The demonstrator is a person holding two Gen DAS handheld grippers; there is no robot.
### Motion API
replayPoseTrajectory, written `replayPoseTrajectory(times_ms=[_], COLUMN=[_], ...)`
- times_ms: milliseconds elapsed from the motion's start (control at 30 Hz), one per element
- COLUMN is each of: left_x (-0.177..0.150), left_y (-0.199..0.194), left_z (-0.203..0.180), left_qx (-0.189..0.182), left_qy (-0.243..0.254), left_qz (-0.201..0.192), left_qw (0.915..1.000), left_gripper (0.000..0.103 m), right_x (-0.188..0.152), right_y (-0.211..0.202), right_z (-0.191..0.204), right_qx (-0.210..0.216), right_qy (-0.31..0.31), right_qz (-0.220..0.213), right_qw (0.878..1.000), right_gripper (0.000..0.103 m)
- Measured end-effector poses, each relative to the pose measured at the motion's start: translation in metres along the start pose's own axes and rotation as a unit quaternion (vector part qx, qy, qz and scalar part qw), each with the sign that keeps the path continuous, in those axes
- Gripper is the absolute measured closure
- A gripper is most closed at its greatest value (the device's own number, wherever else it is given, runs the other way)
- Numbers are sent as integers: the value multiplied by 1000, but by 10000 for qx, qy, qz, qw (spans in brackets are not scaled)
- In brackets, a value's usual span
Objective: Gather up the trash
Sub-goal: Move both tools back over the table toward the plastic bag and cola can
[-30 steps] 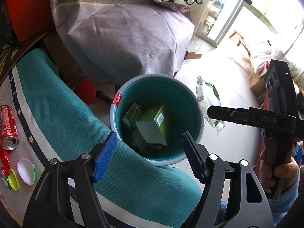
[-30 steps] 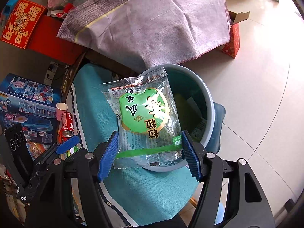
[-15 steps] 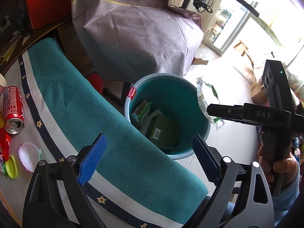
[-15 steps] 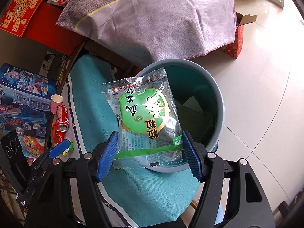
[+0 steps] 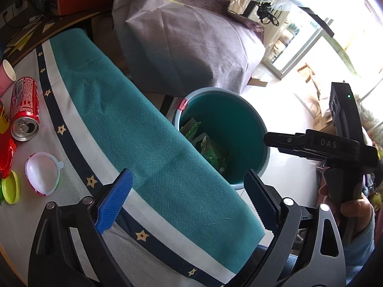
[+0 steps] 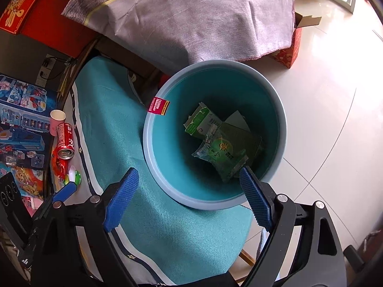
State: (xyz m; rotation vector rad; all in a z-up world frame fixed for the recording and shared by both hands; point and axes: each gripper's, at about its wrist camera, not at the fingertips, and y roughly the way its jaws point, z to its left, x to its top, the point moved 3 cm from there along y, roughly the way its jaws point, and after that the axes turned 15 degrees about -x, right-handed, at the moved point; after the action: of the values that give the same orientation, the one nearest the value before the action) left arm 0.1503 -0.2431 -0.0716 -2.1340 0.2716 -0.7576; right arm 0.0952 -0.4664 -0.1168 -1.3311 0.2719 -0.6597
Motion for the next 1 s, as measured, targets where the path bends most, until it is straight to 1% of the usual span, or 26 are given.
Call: replayPoseTrajectory(times_ms=[100,167,333,567,733,867,967,1000], left_x=[-5,-9,-21,-44,-64,-83,-98,-104], left_y=[-8,-15,-39,-79,-113,-140,-164,-174], left_z=[6,9,23,58,88,115,140,149], left_qx=[-42,-54,-33,117,307,488,646,735], left_qy=[-94,-146,-318,-680,-957,-1192,-1429,-1520], left_qz=[-67,-134,-370,-716,-986,-1154,-1322,-1413], left_qw=[9999,9998,9988,9950,9900,9849,9787,9755], left_gripper=[9,9,7,7,7,7,7,7], right_x=[-4,-7,-16,-37,-54,-70,-80,-84], right_y=[-4,-7,-15,-15,-14,-13,-12,-12], right_z=[12,20,49,109,158,199,230,240], right_qx=[-72,-92,-127,-101,-73,-73,-78,-89], right_qy=[-140,-238,-535,-1136,-1591,-1987,-2271,-2364], right_qz=[-23,-37,-80,-10,70,109,143,144], right_qw=[9999,9997,9985,9935,9872,9800,9737,9715], right_gripper=[21,19,17,17,17,17,17,17])
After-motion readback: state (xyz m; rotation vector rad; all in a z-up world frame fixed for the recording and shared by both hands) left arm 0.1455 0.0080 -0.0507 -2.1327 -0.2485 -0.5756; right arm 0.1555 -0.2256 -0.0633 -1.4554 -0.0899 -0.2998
